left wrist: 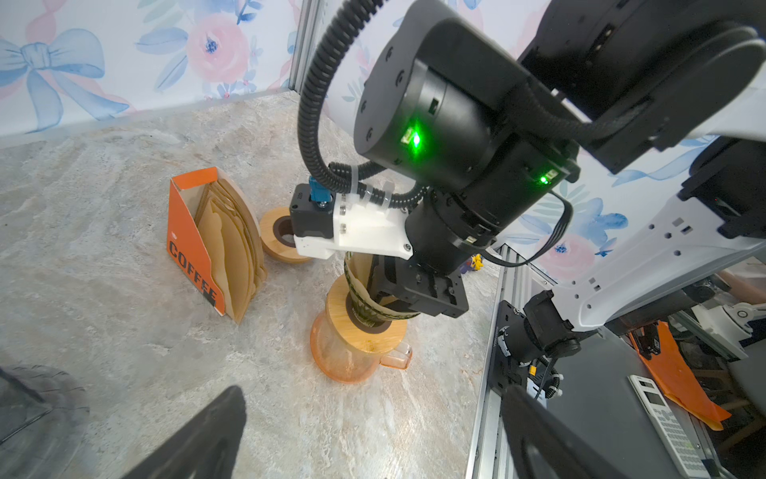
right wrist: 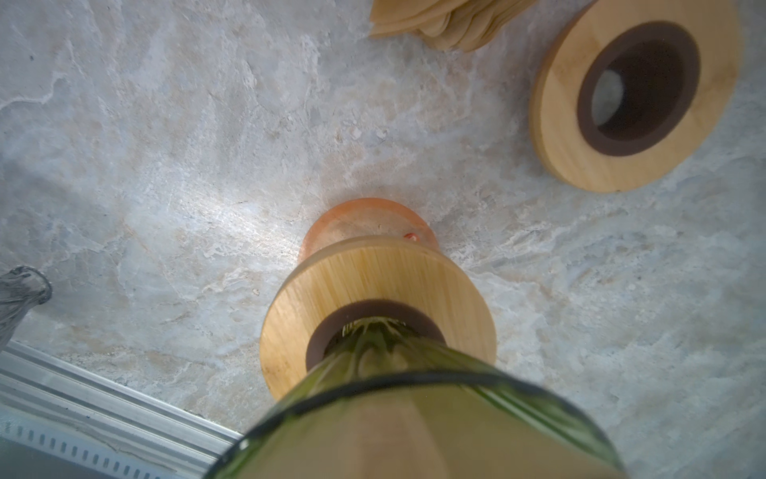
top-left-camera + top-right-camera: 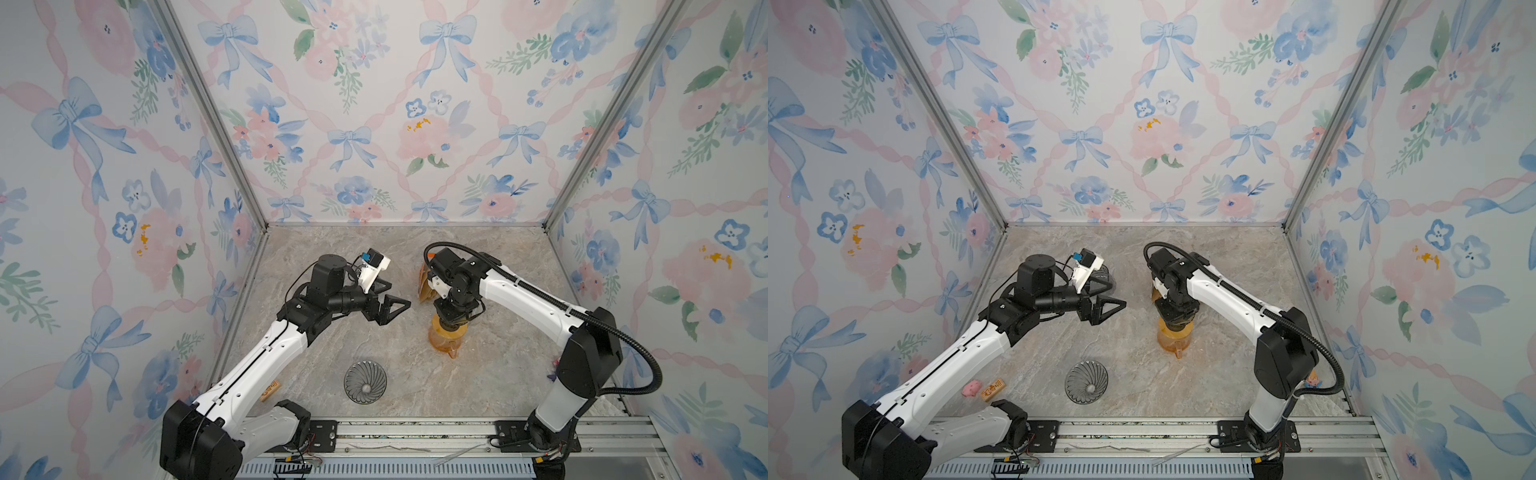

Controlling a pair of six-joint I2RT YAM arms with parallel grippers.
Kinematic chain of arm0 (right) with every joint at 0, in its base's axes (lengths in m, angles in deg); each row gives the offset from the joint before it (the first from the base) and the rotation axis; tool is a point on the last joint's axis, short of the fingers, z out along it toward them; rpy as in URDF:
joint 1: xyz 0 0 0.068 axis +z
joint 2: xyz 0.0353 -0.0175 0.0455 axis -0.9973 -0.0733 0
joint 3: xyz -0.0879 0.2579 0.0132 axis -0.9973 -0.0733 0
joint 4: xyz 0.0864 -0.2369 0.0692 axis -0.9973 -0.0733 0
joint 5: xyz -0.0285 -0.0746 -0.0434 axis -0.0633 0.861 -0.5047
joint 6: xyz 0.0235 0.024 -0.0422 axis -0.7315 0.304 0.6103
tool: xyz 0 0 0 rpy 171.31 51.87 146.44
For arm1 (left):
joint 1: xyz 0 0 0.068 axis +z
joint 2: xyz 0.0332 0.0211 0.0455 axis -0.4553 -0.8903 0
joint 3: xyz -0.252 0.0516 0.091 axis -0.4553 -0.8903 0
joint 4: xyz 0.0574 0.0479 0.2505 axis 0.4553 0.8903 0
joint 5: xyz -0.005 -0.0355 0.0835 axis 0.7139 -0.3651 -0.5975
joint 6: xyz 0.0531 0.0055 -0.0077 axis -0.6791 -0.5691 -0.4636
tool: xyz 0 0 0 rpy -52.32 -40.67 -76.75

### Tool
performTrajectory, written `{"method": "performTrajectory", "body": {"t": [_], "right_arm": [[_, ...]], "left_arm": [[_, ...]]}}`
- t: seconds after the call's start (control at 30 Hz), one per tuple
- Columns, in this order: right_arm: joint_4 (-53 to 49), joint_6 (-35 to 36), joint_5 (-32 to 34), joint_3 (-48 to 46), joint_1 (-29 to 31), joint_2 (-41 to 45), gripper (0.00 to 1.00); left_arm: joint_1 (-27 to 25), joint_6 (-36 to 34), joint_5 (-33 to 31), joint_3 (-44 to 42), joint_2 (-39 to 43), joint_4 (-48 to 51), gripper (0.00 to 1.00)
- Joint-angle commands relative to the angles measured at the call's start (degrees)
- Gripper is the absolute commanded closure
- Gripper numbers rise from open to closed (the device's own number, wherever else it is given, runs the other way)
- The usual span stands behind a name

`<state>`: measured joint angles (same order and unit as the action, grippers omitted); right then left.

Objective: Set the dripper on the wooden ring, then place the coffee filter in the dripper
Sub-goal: 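Press the filter down inside the dripper with the right gripper, then raise the open right gripper off the filter while the left gripper moves out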

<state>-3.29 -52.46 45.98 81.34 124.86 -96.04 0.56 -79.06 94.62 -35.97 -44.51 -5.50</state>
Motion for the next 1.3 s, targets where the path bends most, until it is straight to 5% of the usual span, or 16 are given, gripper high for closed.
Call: {"method": "performTrajectory", "body": {"t": [0.0, 0.87, 1.27], "right_arm": [[-1.21, -0.91, 1.62, -0.64, 0.43, 1.48, 0.73], [-0.68, -3.01, 1.79, -0.33, -0.40, 9.27, 0.84], [9.33, -9.23, 3.74, -9.74, 1.03, 24.05, 0.79]], "left_arm": [[0.42, 0.46, 1.10, -0.77, 0.76, -0.82, 0.02], [0.47, 0.46, 0.68, -0.85, 0.90, -0.76, 0.02], [-0.39, 6.59, -7.16, -3.18, 6.04, 0.65, 0.02]]}}
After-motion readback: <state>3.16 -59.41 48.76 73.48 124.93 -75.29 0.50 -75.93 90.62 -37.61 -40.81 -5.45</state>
